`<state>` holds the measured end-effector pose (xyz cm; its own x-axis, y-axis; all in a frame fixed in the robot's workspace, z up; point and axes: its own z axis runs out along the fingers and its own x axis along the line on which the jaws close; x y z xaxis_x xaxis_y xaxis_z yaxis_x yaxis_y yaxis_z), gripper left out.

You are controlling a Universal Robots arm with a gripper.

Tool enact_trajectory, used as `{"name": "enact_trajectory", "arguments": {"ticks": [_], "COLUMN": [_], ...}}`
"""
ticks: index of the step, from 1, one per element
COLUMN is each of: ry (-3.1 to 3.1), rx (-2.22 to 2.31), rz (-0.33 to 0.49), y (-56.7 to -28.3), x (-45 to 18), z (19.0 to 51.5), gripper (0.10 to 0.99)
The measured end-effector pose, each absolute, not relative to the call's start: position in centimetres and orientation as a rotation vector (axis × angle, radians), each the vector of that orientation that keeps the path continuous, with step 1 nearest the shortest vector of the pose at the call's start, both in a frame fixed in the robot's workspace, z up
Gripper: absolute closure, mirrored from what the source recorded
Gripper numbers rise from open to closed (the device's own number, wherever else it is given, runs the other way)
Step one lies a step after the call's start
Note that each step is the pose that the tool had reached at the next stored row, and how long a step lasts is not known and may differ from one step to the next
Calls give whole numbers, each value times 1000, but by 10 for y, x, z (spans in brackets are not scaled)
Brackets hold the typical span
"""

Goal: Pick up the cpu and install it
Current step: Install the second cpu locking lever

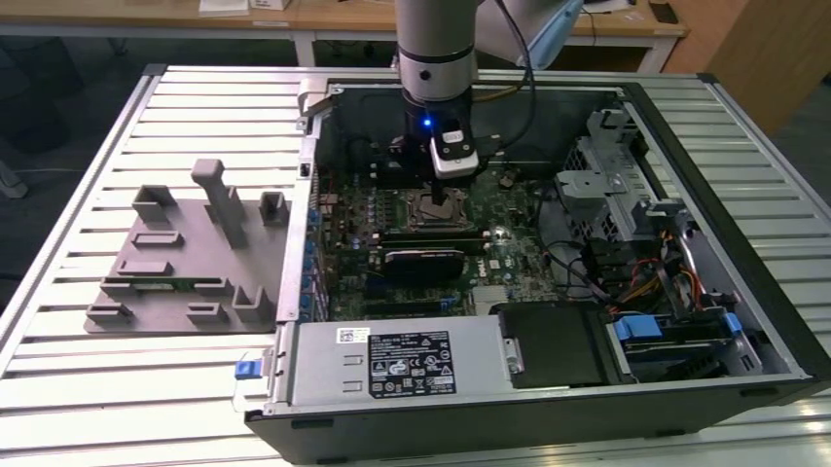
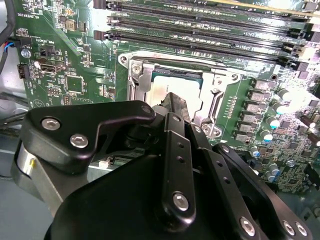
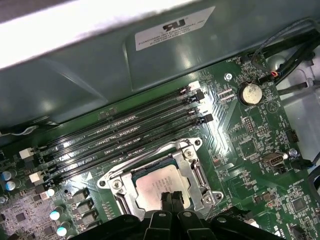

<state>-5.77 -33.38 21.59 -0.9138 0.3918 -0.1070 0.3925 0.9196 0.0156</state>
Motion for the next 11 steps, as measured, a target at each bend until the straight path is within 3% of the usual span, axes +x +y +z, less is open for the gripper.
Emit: {"name": "enact_trajectory", "arguments": {"ticks": [11], "ry": [2972], "rx": [609], "rz": [-10], "y": [-334], "x": [-58], "z": [216], "gripper": [980]}}
